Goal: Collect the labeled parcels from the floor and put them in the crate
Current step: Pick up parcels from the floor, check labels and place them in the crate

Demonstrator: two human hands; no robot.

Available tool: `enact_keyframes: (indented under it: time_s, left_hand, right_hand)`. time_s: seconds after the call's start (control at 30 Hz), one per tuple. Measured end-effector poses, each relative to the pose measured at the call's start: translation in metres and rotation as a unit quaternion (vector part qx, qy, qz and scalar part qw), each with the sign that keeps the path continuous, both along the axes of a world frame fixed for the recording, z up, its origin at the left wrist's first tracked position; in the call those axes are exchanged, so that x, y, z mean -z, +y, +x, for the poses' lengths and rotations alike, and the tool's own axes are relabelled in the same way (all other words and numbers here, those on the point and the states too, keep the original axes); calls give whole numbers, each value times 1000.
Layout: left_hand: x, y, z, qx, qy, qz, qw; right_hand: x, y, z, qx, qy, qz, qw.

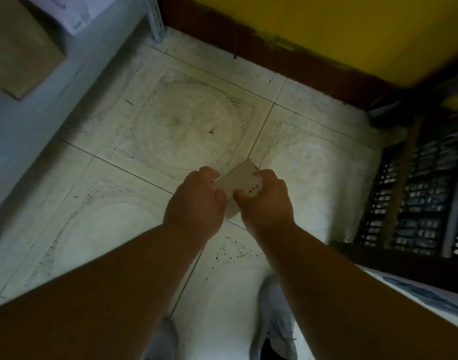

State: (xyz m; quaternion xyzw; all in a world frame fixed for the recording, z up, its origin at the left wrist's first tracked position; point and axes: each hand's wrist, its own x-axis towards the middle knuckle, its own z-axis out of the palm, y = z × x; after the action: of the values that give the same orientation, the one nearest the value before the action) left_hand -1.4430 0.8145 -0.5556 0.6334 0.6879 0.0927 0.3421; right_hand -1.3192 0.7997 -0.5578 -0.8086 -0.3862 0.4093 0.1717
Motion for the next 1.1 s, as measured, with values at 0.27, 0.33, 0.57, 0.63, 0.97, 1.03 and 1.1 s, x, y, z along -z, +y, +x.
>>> enact_keyframes:
  time_s: [0.27, 0.33, 0.57, 0.63, 0.97, 1.03, 1.1]
  left_hand:
    - [185, 49, 23, 16, 100, -124, 987]
    - [221, 55, 25, 22, 101, -168, 980]
    - [190, 74, 19, -24, 77, -178, 981]
    - [134, 81, 15, -106, -41, -149, 982]
    - [-307, 116, -29, -89, -277, -28, 956]
    - [-410, 123, -47, -96, -301, 1, 949]
    - [-501, 119, -66, -98, -372, -7, 923]
  right_hand:
    - [179, 19, 28, 141, 141, -130, 971]
    - [205, 24, 28, 185, 196, -145, 952]
    - [171, 48, 22, 262, 288, -152, 908]
    - [121, 60, 21, 256, 290, -144, 911]
    - [-291, 109, -21, 202, 321, 48, 924]
    - [-395, 118, -39, 183, 334, 82, 921]
    - [-481, 120, -55, 146, 404, 131, 894]
